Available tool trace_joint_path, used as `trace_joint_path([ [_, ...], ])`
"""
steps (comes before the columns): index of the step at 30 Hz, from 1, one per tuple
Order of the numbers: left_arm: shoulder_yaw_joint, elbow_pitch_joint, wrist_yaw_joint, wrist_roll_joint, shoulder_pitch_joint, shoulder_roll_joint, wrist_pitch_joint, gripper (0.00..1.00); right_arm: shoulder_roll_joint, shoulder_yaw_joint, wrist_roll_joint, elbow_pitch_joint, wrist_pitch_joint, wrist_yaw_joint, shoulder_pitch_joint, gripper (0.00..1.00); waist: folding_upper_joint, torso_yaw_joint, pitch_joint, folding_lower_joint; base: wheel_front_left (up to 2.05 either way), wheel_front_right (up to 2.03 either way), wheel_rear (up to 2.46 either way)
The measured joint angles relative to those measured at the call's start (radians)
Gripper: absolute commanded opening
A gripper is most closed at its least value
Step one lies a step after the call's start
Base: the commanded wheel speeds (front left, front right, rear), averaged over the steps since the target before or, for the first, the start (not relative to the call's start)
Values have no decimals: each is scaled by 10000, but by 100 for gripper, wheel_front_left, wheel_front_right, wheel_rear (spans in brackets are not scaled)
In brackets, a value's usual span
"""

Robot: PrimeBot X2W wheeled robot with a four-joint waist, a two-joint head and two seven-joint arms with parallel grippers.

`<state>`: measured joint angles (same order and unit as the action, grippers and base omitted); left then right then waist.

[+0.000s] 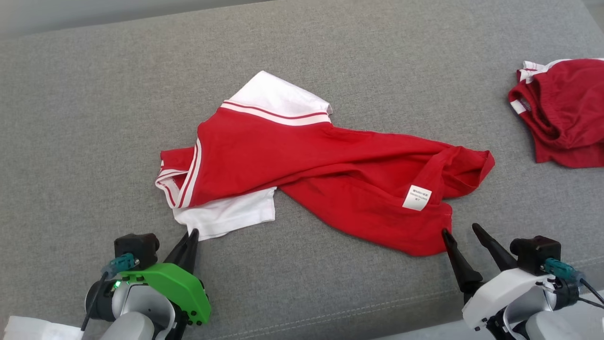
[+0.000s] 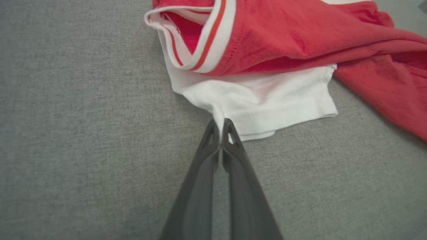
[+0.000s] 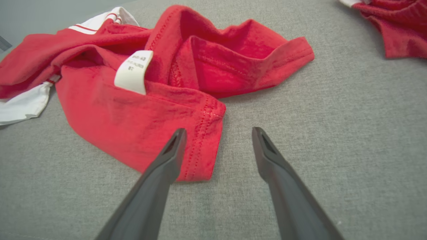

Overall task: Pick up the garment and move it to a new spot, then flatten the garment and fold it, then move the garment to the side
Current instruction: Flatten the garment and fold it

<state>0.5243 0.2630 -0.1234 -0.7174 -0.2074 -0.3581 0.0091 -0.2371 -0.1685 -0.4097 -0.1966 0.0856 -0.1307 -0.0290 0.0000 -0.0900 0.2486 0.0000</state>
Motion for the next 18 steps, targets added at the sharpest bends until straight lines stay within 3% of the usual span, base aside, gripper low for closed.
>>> trace_joint_path([
  [10, 56, 36, 12, 82, -295, -4, -4, 0, -483, -1197, -940, -1576, 593, 0, -1409, 100, 0, 127, 333, 0, 0, 0, 0],
  [13, 73, 73, 21, 82, -308, -4, -12, 0, -598, -1469, -1227, -1812, 846, 0, -1614, 0, 0, 159, 389, 0, 0, 0, 0],
  [18, 44, 109, 27, 79, -324, -12, -75, 0, -744, -1891, -1852, -1611, 1229, 0, -1622, 0, 0, 156, 412, 0, 0, 0, 0],
])
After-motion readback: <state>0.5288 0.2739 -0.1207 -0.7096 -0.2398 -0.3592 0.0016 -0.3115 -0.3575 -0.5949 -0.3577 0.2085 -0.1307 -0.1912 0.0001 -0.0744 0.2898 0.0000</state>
